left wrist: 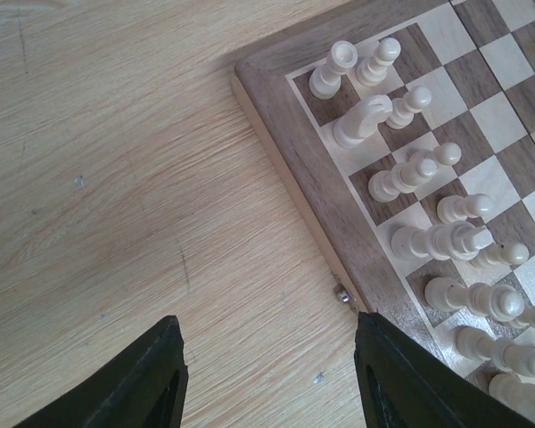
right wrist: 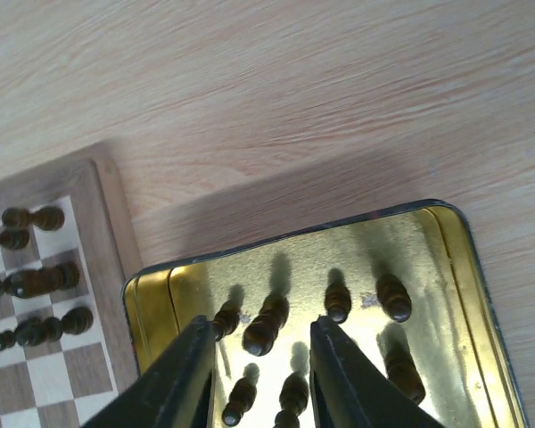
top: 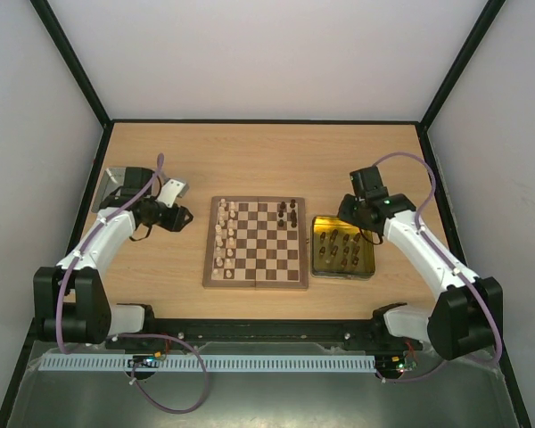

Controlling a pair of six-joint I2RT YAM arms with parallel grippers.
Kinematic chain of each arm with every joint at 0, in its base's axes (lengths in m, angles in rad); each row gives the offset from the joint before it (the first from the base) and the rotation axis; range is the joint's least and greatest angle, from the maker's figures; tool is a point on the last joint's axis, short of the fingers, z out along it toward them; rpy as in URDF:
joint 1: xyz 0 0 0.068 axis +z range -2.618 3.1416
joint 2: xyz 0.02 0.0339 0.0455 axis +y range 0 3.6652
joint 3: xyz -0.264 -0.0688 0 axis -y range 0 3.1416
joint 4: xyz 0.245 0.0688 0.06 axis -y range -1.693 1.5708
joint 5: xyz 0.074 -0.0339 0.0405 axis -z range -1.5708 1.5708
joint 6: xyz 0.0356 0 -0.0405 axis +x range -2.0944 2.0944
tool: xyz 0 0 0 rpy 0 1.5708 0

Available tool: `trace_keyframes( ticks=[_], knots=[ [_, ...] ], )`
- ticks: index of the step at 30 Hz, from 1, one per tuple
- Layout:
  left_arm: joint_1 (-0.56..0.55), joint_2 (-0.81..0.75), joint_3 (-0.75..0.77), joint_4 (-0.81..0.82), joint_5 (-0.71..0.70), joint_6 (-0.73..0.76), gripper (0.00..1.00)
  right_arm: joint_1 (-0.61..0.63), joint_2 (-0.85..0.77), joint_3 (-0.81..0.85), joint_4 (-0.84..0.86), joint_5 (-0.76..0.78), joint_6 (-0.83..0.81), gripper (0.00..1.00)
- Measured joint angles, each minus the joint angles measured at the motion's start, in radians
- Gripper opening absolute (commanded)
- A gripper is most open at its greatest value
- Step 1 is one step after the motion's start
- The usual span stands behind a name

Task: Set up the chess pieces on the board
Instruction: Pick up the chess piece from the storage box.

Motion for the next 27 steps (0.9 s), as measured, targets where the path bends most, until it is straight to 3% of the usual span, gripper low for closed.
trace_keyframes(
  ticks=[1,4,9,16,17,18,19,20,22,23,25,27],
  knots=[
    [-0.002,0.0,0.0,0.003,-0.001,-0.002,0.54,0.019,0.008,0.005,-0.001,0.009,0.001,0.45],
    [-0.004,0.0,-0.008,0.018,-0.01,-0.005,0.54,0.064,0.028,0.032,-0.011,0.03,-0.005,0.56],
    [-0.004,0.0,-0.021,0.024,-0.019,-0.007,0.54,0.093,0.046,0.062,-0.011,0.04,-0.008,0.98],
    [-0.006,0.0,-0.022,0.025,-0.018,-0.007,0.54,0.133,0.071,0.067,-0.009,0.061,-0.013,0.99],
    [-0.007,0.0,-0.022,0.025,-0.018,-0.007,0.54,0.137,0.071,0.066,-0.006,0.065,-0.011,0.84],
    [-0.009,0.0,-0.022,0.026,-0.018,-0.007,0.54,0.138,0.069,0.066,-0.004,0.068,-0.01,0.57],
    [-0.011,0.0,-0.023,0.026,-0.018,-0.007,0.54,0.14,0.069,0.063,0.002,0.073,-0.011,0.2],
    [-0.012,0.0,-0.023,0.026,-0.018,-0.007,0.54,0.14,0.069,0.06,0.008,0.077,-0.01,0.05],
    [-0.015,0.0,-0.023,0.027,-0.019,-0.007,0.53,0.143,0.069,0.053,0.014,0.088,-0.005,0.02],
    [-0.016,0.0,-0.023,0.028,-0.018,-0.007,0.53,0.144,0.069,0.05,0.016,0.093,-0.003,0.04],
    [-0.019,0.0,-0.024,0.032,-0.019,-0.007,0.53,0.144,0.069,0.047,0.016,0.098,0.004,0.49],
    [-0.022,0.0,-0.027,0.035,-0.019,-0.007,0.53,0.144,0.069,0.047,0.018,0.1,0.005,0.72]
  ],
)
